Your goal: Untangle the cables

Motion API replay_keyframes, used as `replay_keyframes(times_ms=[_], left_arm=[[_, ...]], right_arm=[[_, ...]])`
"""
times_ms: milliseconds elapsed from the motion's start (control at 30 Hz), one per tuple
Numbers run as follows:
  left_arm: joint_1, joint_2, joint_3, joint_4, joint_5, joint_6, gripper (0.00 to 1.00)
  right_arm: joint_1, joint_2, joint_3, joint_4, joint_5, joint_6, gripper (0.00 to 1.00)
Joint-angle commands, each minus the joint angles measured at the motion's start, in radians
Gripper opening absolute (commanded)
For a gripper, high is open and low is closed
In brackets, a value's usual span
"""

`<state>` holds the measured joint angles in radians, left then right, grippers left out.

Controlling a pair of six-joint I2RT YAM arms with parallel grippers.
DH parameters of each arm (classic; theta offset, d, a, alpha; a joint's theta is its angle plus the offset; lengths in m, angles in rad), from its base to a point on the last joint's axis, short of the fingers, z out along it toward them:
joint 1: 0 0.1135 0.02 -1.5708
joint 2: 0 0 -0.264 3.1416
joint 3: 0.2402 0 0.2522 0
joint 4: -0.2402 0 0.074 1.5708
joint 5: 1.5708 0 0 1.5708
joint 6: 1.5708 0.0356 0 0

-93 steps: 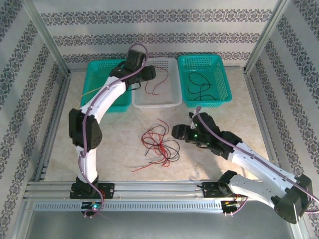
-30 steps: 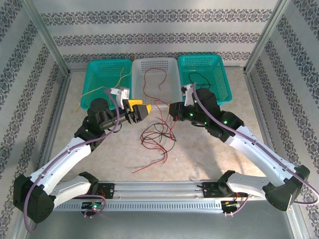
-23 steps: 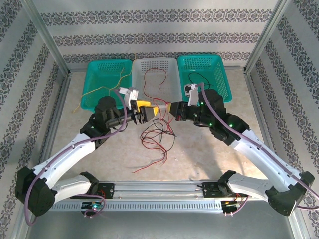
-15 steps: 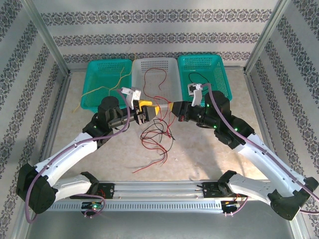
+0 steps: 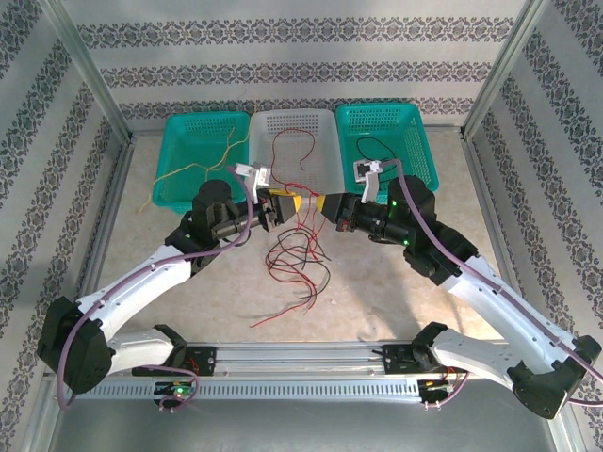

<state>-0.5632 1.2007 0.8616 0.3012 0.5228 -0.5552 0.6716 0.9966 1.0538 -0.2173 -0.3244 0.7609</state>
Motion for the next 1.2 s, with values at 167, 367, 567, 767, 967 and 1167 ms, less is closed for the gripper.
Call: replay_keyframes(times_ms=[167, 367, 567, 767, 967, 1167], left_arm=[[-0.01, 0.016, 0.057, 0.055, 0.029, -0.03, 0.0], [-0.01, 0.035, 0.136, -0.112, -0.11, -0.104, 0.0], [-0.01, 0.05, 0.157, -0.098, -0.062, -0.216, 0.0], [-0.01, 0.049, 0.156, -0.089, -0.034, -0.251, 0.0], [-0.01, 0.045, 0.162, -0.108, -0.015, -0.257, 0.0], [-0.009, 0.026, 0.155, -0.129, -0.027, -0.246, 0.0]], right_arm=[[-0.013, -0.034, -0.042, -0.019, 0.072, 0.002, 0.14], [-0.043, -0.046, -0.121, -0.105, 0.163, 0.013, 0.66], [-0.041, -0.074, -0.261, -0.004, 0.128, 0.094, 0.64], [-0.042, -0.045, -0.283, 0.054, 0.134, 0.104, 0.64], [-0.04, 0.039, -0.239, 0.079, 0.124, 0.089, 0.58], [-0.05, 0.067, -0.212, 0.076, 0.166, 0.072, 0.39]])
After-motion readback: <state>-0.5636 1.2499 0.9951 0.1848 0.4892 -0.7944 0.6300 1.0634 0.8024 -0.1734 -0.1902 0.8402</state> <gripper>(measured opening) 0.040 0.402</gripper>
